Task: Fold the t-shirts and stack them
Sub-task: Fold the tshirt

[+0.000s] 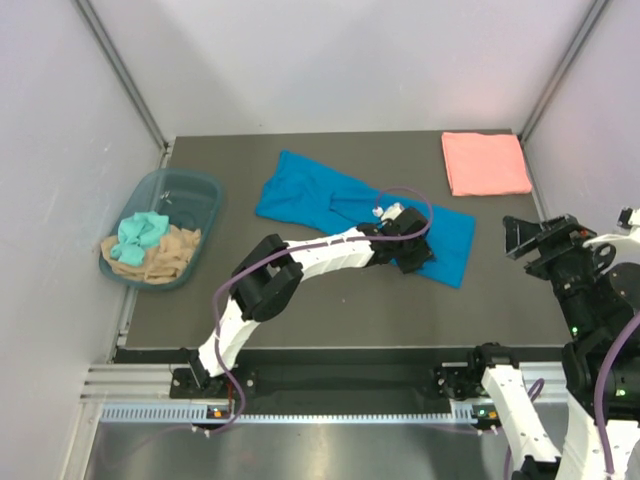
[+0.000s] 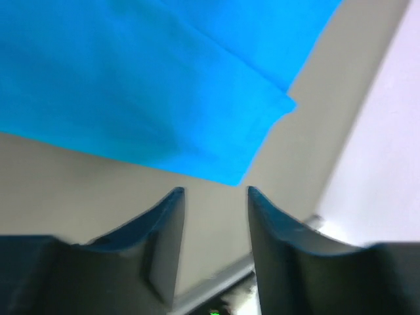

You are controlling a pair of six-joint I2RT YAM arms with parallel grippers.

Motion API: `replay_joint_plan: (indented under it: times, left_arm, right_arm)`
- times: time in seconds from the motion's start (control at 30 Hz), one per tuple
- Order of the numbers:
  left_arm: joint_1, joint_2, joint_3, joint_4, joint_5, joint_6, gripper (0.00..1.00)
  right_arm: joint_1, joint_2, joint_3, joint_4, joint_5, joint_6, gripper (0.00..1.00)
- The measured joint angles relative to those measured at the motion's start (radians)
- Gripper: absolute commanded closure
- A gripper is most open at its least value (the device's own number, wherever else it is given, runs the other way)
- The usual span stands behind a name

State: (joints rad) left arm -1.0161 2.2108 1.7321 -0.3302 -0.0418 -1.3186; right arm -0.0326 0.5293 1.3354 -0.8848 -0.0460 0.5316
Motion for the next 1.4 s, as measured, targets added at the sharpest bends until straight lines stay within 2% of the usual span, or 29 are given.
replay_joint_plan:
  times: [0.03, 0.1, 0.2, 0.23, 0.33, 0.93, 1.4]
  left_arm:
    - [-0.003, 0.005, 0.008, 0.006, 0.009, -0.024, 0.40]
    - [-0.009, 0.013, 0.011, 0.022, 0.030, -0.071, 0.40]
    - [-0.014, 0.031, 0.010, 0.050, 0.050, -0.119, 0.50]
    - [-0.015, 0.038, 0.010, 0.057, 0.053, -0.131, 0.63]
    - [-0.018, 0.045, 0.005, 0.070, 0.044, -0.159, 0.67]
    - [-0.039, 0.100, 0.010, 0.042, -0.060, -0.263, 0.60]
    - [-0.049, 0.106, 0.029, 0.011, -0.097, -0.290, 0.65]
  right_arm:
    - [0.000, -0.005, 0.000, 0.000, 0.003, 0.001, 0.26]
    - [0.000, -0.014, 0.002, 0.000, 0.012, 0.001, 0.26]
    - [0.000, -0.020, 0.002, -0.003, 0.022, -0.001, 0.26]
    - [0.000, -0.020, 0.002, -0.003, 0.025, -0.003, 0.26]
    - [0.000, -0.023, 0.002, -0.005, 0.045, -0.010, 0.26]
    - [0.012, -0.041, 0.008, -0.024, 0.109, -0.047, 0.25]
    - [0.013, -0.047, 0.008, -0.029, 0.136, -0.058, 0.24]
